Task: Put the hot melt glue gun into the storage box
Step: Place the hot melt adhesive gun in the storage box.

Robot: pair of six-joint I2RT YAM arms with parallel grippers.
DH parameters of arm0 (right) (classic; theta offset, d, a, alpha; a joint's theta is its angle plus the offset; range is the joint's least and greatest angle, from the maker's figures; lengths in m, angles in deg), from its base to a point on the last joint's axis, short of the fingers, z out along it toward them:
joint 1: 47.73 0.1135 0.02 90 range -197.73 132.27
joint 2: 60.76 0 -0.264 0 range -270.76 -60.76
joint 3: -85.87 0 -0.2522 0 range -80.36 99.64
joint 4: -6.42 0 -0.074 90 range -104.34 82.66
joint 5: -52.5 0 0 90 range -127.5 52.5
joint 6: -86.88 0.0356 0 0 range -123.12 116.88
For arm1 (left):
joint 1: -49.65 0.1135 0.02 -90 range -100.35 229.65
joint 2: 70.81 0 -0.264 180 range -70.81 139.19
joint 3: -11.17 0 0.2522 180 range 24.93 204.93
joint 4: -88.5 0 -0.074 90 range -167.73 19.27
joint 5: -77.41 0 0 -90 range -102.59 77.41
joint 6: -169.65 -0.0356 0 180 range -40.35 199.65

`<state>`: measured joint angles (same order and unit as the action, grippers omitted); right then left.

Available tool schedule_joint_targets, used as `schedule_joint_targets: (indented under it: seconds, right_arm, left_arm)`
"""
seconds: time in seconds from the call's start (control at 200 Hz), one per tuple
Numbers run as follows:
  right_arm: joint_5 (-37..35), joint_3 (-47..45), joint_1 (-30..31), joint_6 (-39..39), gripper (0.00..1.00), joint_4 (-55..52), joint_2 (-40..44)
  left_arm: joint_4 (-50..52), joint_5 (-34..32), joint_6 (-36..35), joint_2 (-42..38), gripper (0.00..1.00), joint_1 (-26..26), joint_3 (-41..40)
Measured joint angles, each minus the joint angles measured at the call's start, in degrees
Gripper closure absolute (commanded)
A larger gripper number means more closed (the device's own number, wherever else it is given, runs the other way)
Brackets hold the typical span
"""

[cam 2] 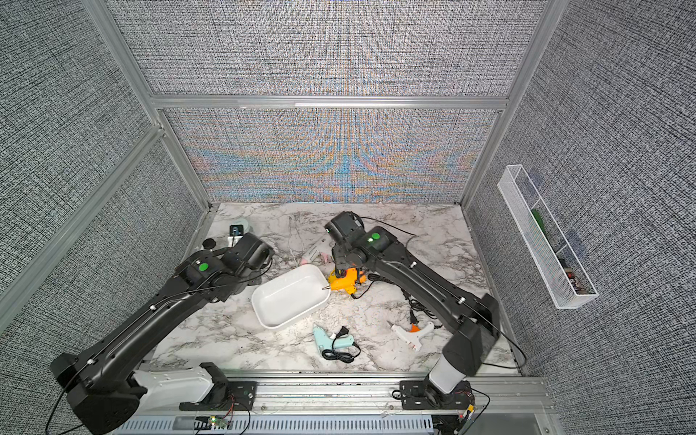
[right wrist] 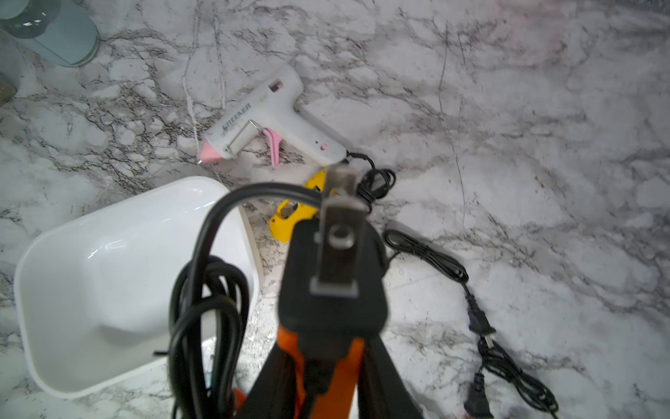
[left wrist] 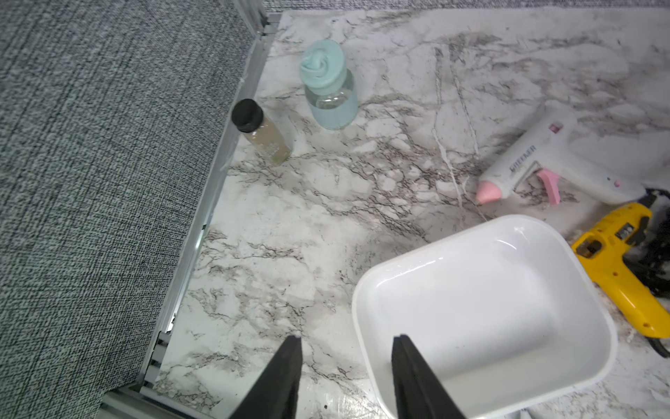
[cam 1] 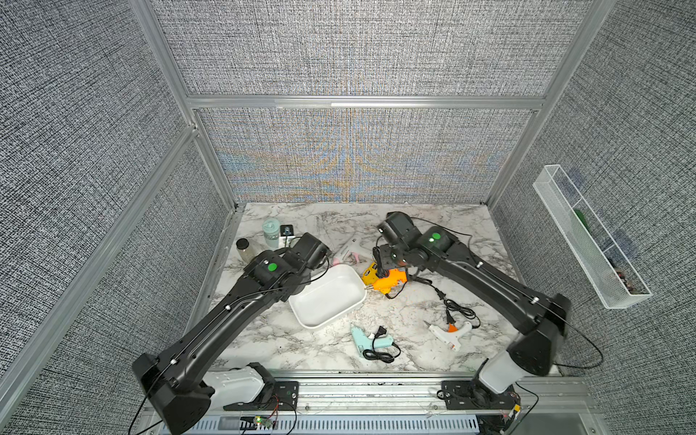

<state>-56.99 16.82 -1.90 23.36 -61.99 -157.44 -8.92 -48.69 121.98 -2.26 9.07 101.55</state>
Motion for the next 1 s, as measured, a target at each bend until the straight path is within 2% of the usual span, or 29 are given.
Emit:
schedule_joint_targets:
  seconds: [0.23, 0.4, 0.546, 0.671, 1.001]
  right_arm:
    - [-0.8, 21.0, 7.1, -7.5, 1.0, -1.2, -20.9]
    - [0.4, 28.1, 9.1, -11.1, 1.0, -1.7, -30.9]
    - [1.8, 28.4, 9.3, -12.2, 1.0, -2.3, -35.2]
    - [2.7, 24.6, 9.3, -12.1, 1.0, -1.5, -35.6]
    - [7.3, 16.2, 9.4, -5.3, 1.0, 2.9, -34.5]
  left_arm:
    - [2.7, -2.2, 2.4, -7.8, 0.53, 2.8, -2.1]
    - [3.9, -2.8, 3.3, -9.9, 0.53, 3.1, -3.1]
    - [5.1, -2.8, 3.6, -10.7, 0.53, 3.2, -3.9]
    - [5.4, -2.8, 3.8, -11.1, 0.53, 3.2, -4.4]
    - [5.5, -2.7, 3.8, -10.2, 0.53, 3.2, -4.5]
